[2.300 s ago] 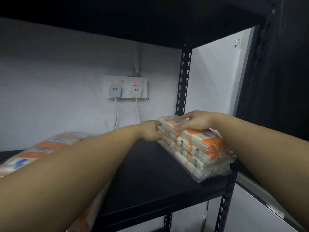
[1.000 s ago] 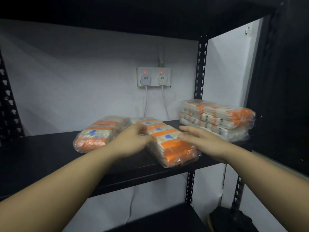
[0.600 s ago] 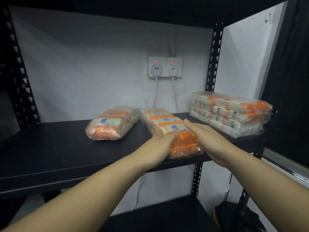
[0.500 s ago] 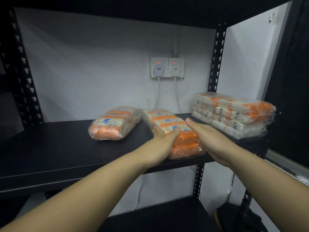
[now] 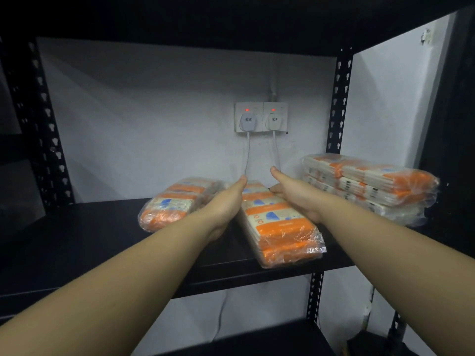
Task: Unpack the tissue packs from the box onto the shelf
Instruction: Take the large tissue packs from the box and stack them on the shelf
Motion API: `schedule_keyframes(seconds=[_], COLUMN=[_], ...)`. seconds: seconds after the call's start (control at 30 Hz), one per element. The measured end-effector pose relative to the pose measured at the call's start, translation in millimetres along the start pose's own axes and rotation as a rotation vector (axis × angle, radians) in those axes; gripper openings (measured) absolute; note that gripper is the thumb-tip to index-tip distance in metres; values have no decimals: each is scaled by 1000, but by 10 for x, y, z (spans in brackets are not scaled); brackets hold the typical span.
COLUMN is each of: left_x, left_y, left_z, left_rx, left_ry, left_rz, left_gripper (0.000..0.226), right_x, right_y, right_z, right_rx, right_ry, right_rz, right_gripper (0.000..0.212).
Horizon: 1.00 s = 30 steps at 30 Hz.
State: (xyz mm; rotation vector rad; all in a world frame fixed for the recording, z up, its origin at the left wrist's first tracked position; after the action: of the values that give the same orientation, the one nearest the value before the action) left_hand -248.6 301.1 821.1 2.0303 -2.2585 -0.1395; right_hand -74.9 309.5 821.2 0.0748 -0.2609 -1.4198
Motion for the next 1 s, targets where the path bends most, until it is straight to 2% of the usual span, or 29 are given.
schedule_keyframes(seconds=[0.1, 0.23, 0.37, 0.43, 0.53, 0.67, 0.77, 0.87, 1.0], left_x=[-22, -50, -279, -461, -756, -1155, -1354, -1427, -1471], left_y=[-144, -92, 176, 247, 214, 106, 48, -30, -52], left_z=[40, -81, -471, -674, -817, -689, -554, -503, -533], left_rx=[18, 1, -395, -616, -901, -1184, -1255, -1255, -1183], left_ry=[35, -3, -107, -170, -244, -221, -165, -156, -167], left_rz=[110, 126, -50, -89, -54, 58, 127, 167, 189], left_gripper=[61, 62, 52, 42, 34, 35, 40, 37, 29], right_x=[-17, 184, 687, 1008, 1523, 1896, 1954, 1937, 1808], right_y=[-3, 45, 100, 128, 142, -47, -144, -273, -453], right_z=[-18, 38, 258, 293, 273, 113, -25, -148, -238], right_rx=[-26, 39, 381, 501, 653, 757, 829, 842, 882], right_ry=[1, 53, 268, 364, 490, 536, 478, 414, 364], right_rz=[11, -30, -183, -270, -402, -336, -378, -491, -644], right_gripper=[100, 60, 47, 52, 59, 69, 90, 111, 120])
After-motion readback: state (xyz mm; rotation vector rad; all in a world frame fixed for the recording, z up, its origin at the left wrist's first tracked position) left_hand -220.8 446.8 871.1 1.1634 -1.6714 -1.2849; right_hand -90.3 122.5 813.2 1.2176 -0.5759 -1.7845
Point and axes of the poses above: each hand's wrist, its own x-axis away from the middle knuckle, its own y-axis out of the back of the hand, z = x × y, the point moved 9 cm from there along -x, towards the middle knuckle, and after that the axes turned 4 degrees about y, right-handed, at the moved point
